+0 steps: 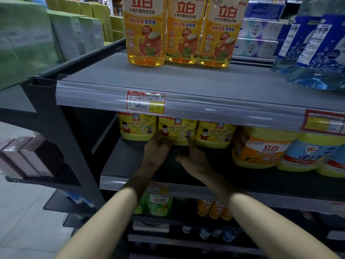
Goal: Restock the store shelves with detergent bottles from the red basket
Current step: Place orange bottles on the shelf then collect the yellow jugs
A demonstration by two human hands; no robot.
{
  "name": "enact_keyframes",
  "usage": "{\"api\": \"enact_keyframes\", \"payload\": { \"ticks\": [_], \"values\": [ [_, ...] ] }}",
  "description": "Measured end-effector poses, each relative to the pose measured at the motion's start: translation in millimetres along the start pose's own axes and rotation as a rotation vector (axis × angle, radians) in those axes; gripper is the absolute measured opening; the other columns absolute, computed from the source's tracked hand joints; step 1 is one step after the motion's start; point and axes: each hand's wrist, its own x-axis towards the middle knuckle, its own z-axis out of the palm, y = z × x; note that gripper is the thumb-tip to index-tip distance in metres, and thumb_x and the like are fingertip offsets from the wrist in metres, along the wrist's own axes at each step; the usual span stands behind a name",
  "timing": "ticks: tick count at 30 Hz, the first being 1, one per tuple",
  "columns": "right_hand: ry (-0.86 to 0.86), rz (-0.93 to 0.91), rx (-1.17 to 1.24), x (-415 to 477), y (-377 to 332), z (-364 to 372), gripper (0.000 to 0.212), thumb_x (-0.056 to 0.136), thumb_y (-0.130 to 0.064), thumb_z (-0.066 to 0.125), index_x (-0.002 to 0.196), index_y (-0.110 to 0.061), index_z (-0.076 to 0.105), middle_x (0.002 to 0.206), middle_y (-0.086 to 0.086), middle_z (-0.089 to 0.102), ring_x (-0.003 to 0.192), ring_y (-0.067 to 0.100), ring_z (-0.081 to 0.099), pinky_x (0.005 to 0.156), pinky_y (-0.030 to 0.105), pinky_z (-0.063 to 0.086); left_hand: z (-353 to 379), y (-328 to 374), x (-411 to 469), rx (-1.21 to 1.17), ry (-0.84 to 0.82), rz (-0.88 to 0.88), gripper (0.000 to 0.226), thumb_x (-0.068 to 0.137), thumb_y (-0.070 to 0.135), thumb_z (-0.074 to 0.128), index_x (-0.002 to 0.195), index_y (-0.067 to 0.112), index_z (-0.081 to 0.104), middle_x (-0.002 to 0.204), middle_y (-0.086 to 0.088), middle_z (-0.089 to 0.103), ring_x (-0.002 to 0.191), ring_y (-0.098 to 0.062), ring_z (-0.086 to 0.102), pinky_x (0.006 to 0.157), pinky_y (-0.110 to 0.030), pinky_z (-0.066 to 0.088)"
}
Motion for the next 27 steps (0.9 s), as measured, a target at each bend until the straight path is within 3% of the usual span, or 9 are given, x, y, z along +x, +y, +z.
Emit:
{"api": "enact_keyframes", "payload": {
  "ticks": [3, 6, 9, 11, 15, 18, 21, 24, 27],
  "values": [
    [0.028, 0.003, 0.006, 3.7, -1.6, 1.6, 0.096, 0.096, -0.024, 0.07, 0.17, -0.03, 0.009, 0.129, 0.008, 0.065, 0.075, -0.001, 0.055, 0.059, 0.02, 0.048, 0.6, -5.9, 3.4, 0.061, -0.017, -0.011, 0.062, 0.077, 0.04, 0.049, 0.136, 0.025, 0.062, 0.123, -0.008, 0.073, 0.113, -0.033, 0.065, 0.088, -0.034, 0.047],
    [0.062, 0.012, 0.009, 6.0, -3.9, 1.0, 0.092, 0.096, -0.025, 0.069, 0.17, -0.028, 0.014, 0.105, -0.002, 0.064, 0.075, 0.001, 0.057, 0.063, 0.025, 0.05, 4.1, -6.7, 6.3, 0.067, -0.008, -0.005, 0.06, 0.076, 0.035, 0.049, 0.133, 0.022, 0.064, 0.119, -0.009, 0.074, 0.11, -0.035, 0.065, 0.084, -0.033, 0.046],
    [0.049, -0.008, -0.024, 5.9, -4.3, 0.8, 0.094, 0.096, -0.027, 0.07, 0.17, -0.032, 0.013, 0.135, 0.009, 0.062, 0.091, 0.01, 0.063, 0.065, 0.024, 0.049, 6.8, -9.1, 9.5, 0.087, -0.022, -0.024, 0.047, 0.09, 0.026, 0.059, 0.137, 0.021, 0.06, 0.118, -0.011, 0.073, 0.109, -0.037, 0.065, 0.082, -0.03, 0.042],
    [0.048, -0.016, -0.059, 4.6, -2.2, -0.7, 0.093, 0.097, -0.028, 0.069, 0.17, -0.034, 0.012, 0.151, 0.01, 0.055, 0.107, 0.018, 0.066, 0.073, 0.027, 0.052, 7.3, -11.1, 9.7, 0.117, -0.026, -0.017, 0.054, 0.093, 0.022, 0.061, 0.147, 0.022, 0.053, 0.123, -0.012, 0.071, 0.114, -0.039, 0.063, 0.083, -0.03, 0.041],
    [0.044, -0.003, -0.133, -4.7, 3.9, -9.9, 0.074, 0.103, -0.026, 0.063, 0.167, -0.021, 0.028, 0.13, -0.005, 0.058, 0.091, 0.008, 0.066, 0.071, 0.026, 0.054, 9.1, -9.4, -5.9, 0.178, -0.026, 0.029, 0.063, 0.097, 0.015, 0.062, 0.157, 0.02, 0.044, 0.132, -0.014, 0.068, 0.12, -0.037, 0.061, 0.081, -0.026, 0.037],
    [0.074, -0.053, -0.2, -20.1, 14.4, -18.4, 0.059, 0.102, -0.03, 0.06, 0.159, -0.021, 0.045, 0.131, -0.005, 0.067, 0.107, 0.014, 0.069, 0.089, 0.038, 0.06, 14.1, -12.6, -23.1, 0.255, -0.05, 0.124, 0.047, 0.088, 0.024, 0.061, 0.134, 0.017, 0.064, 0.122, -0.009, 0.073, 0.112, -0.033, 0.067, 0.08, -0.027, 0.042],
    [0.092, -0.104, -0.297, -41.3, 30.8, -29.3, 0.06, 0.102, -0.038, 0.058, 0.159, -0.023, 0.044, 0.153, 0.003, 0.057, 0.138, 0.021, 0.055, 0.114, 0.045, 0.048, 20.7, -15.5, -41.0, 0.369, -0.103, 0.139, 0.04, 0.083, 0.03, 0.057, 0.118, 0.022, 0.073, 0.11, -0.003, 0.074, 0.1, -0.028, 0.071, 0.076, -0.033, 0.053],
    [0.082, -0.133, -0.396, -68.6, 42.5, -46.0, 0.058, 0.106, -0.036, 0.058, 0.159, -0.016, 0.044, 0.155, 0.009, 0.054, 0.142, 0.026, 0.051, 0.116, 0.04, 0.043, 32.2, -10.6, -60.5, 0.482, -0.13, 0.144, 0.042, 0.085, 0.039, 0.054, 0.122, 0.028, 0.071, 0.119, -0.002, 0.072, 0.109, -0.029, 0.069, 0.087, -0.044, 0.06],
    [0.104, -0.182, -0.567, -92.9, 61.6, -64.9, 0.057, 0.107, -0.039, 0.055, 0.158, -0.015, 0.044, 0.16, 0.009, 0.049, 0.147, 0.028, 0.044, 0.119, 0.039, 0.035, 52.8, -0.5, -81.0, 0.598, -0.162, 0.149, 0.047, 0.095, 0.037, 0.059, 0.141, 0.026, 0.062, 0.136, -0.007, 0.066, 0.126, -0.034, 0.06, 0.102, -0.047, 0.054]
  ]
}}
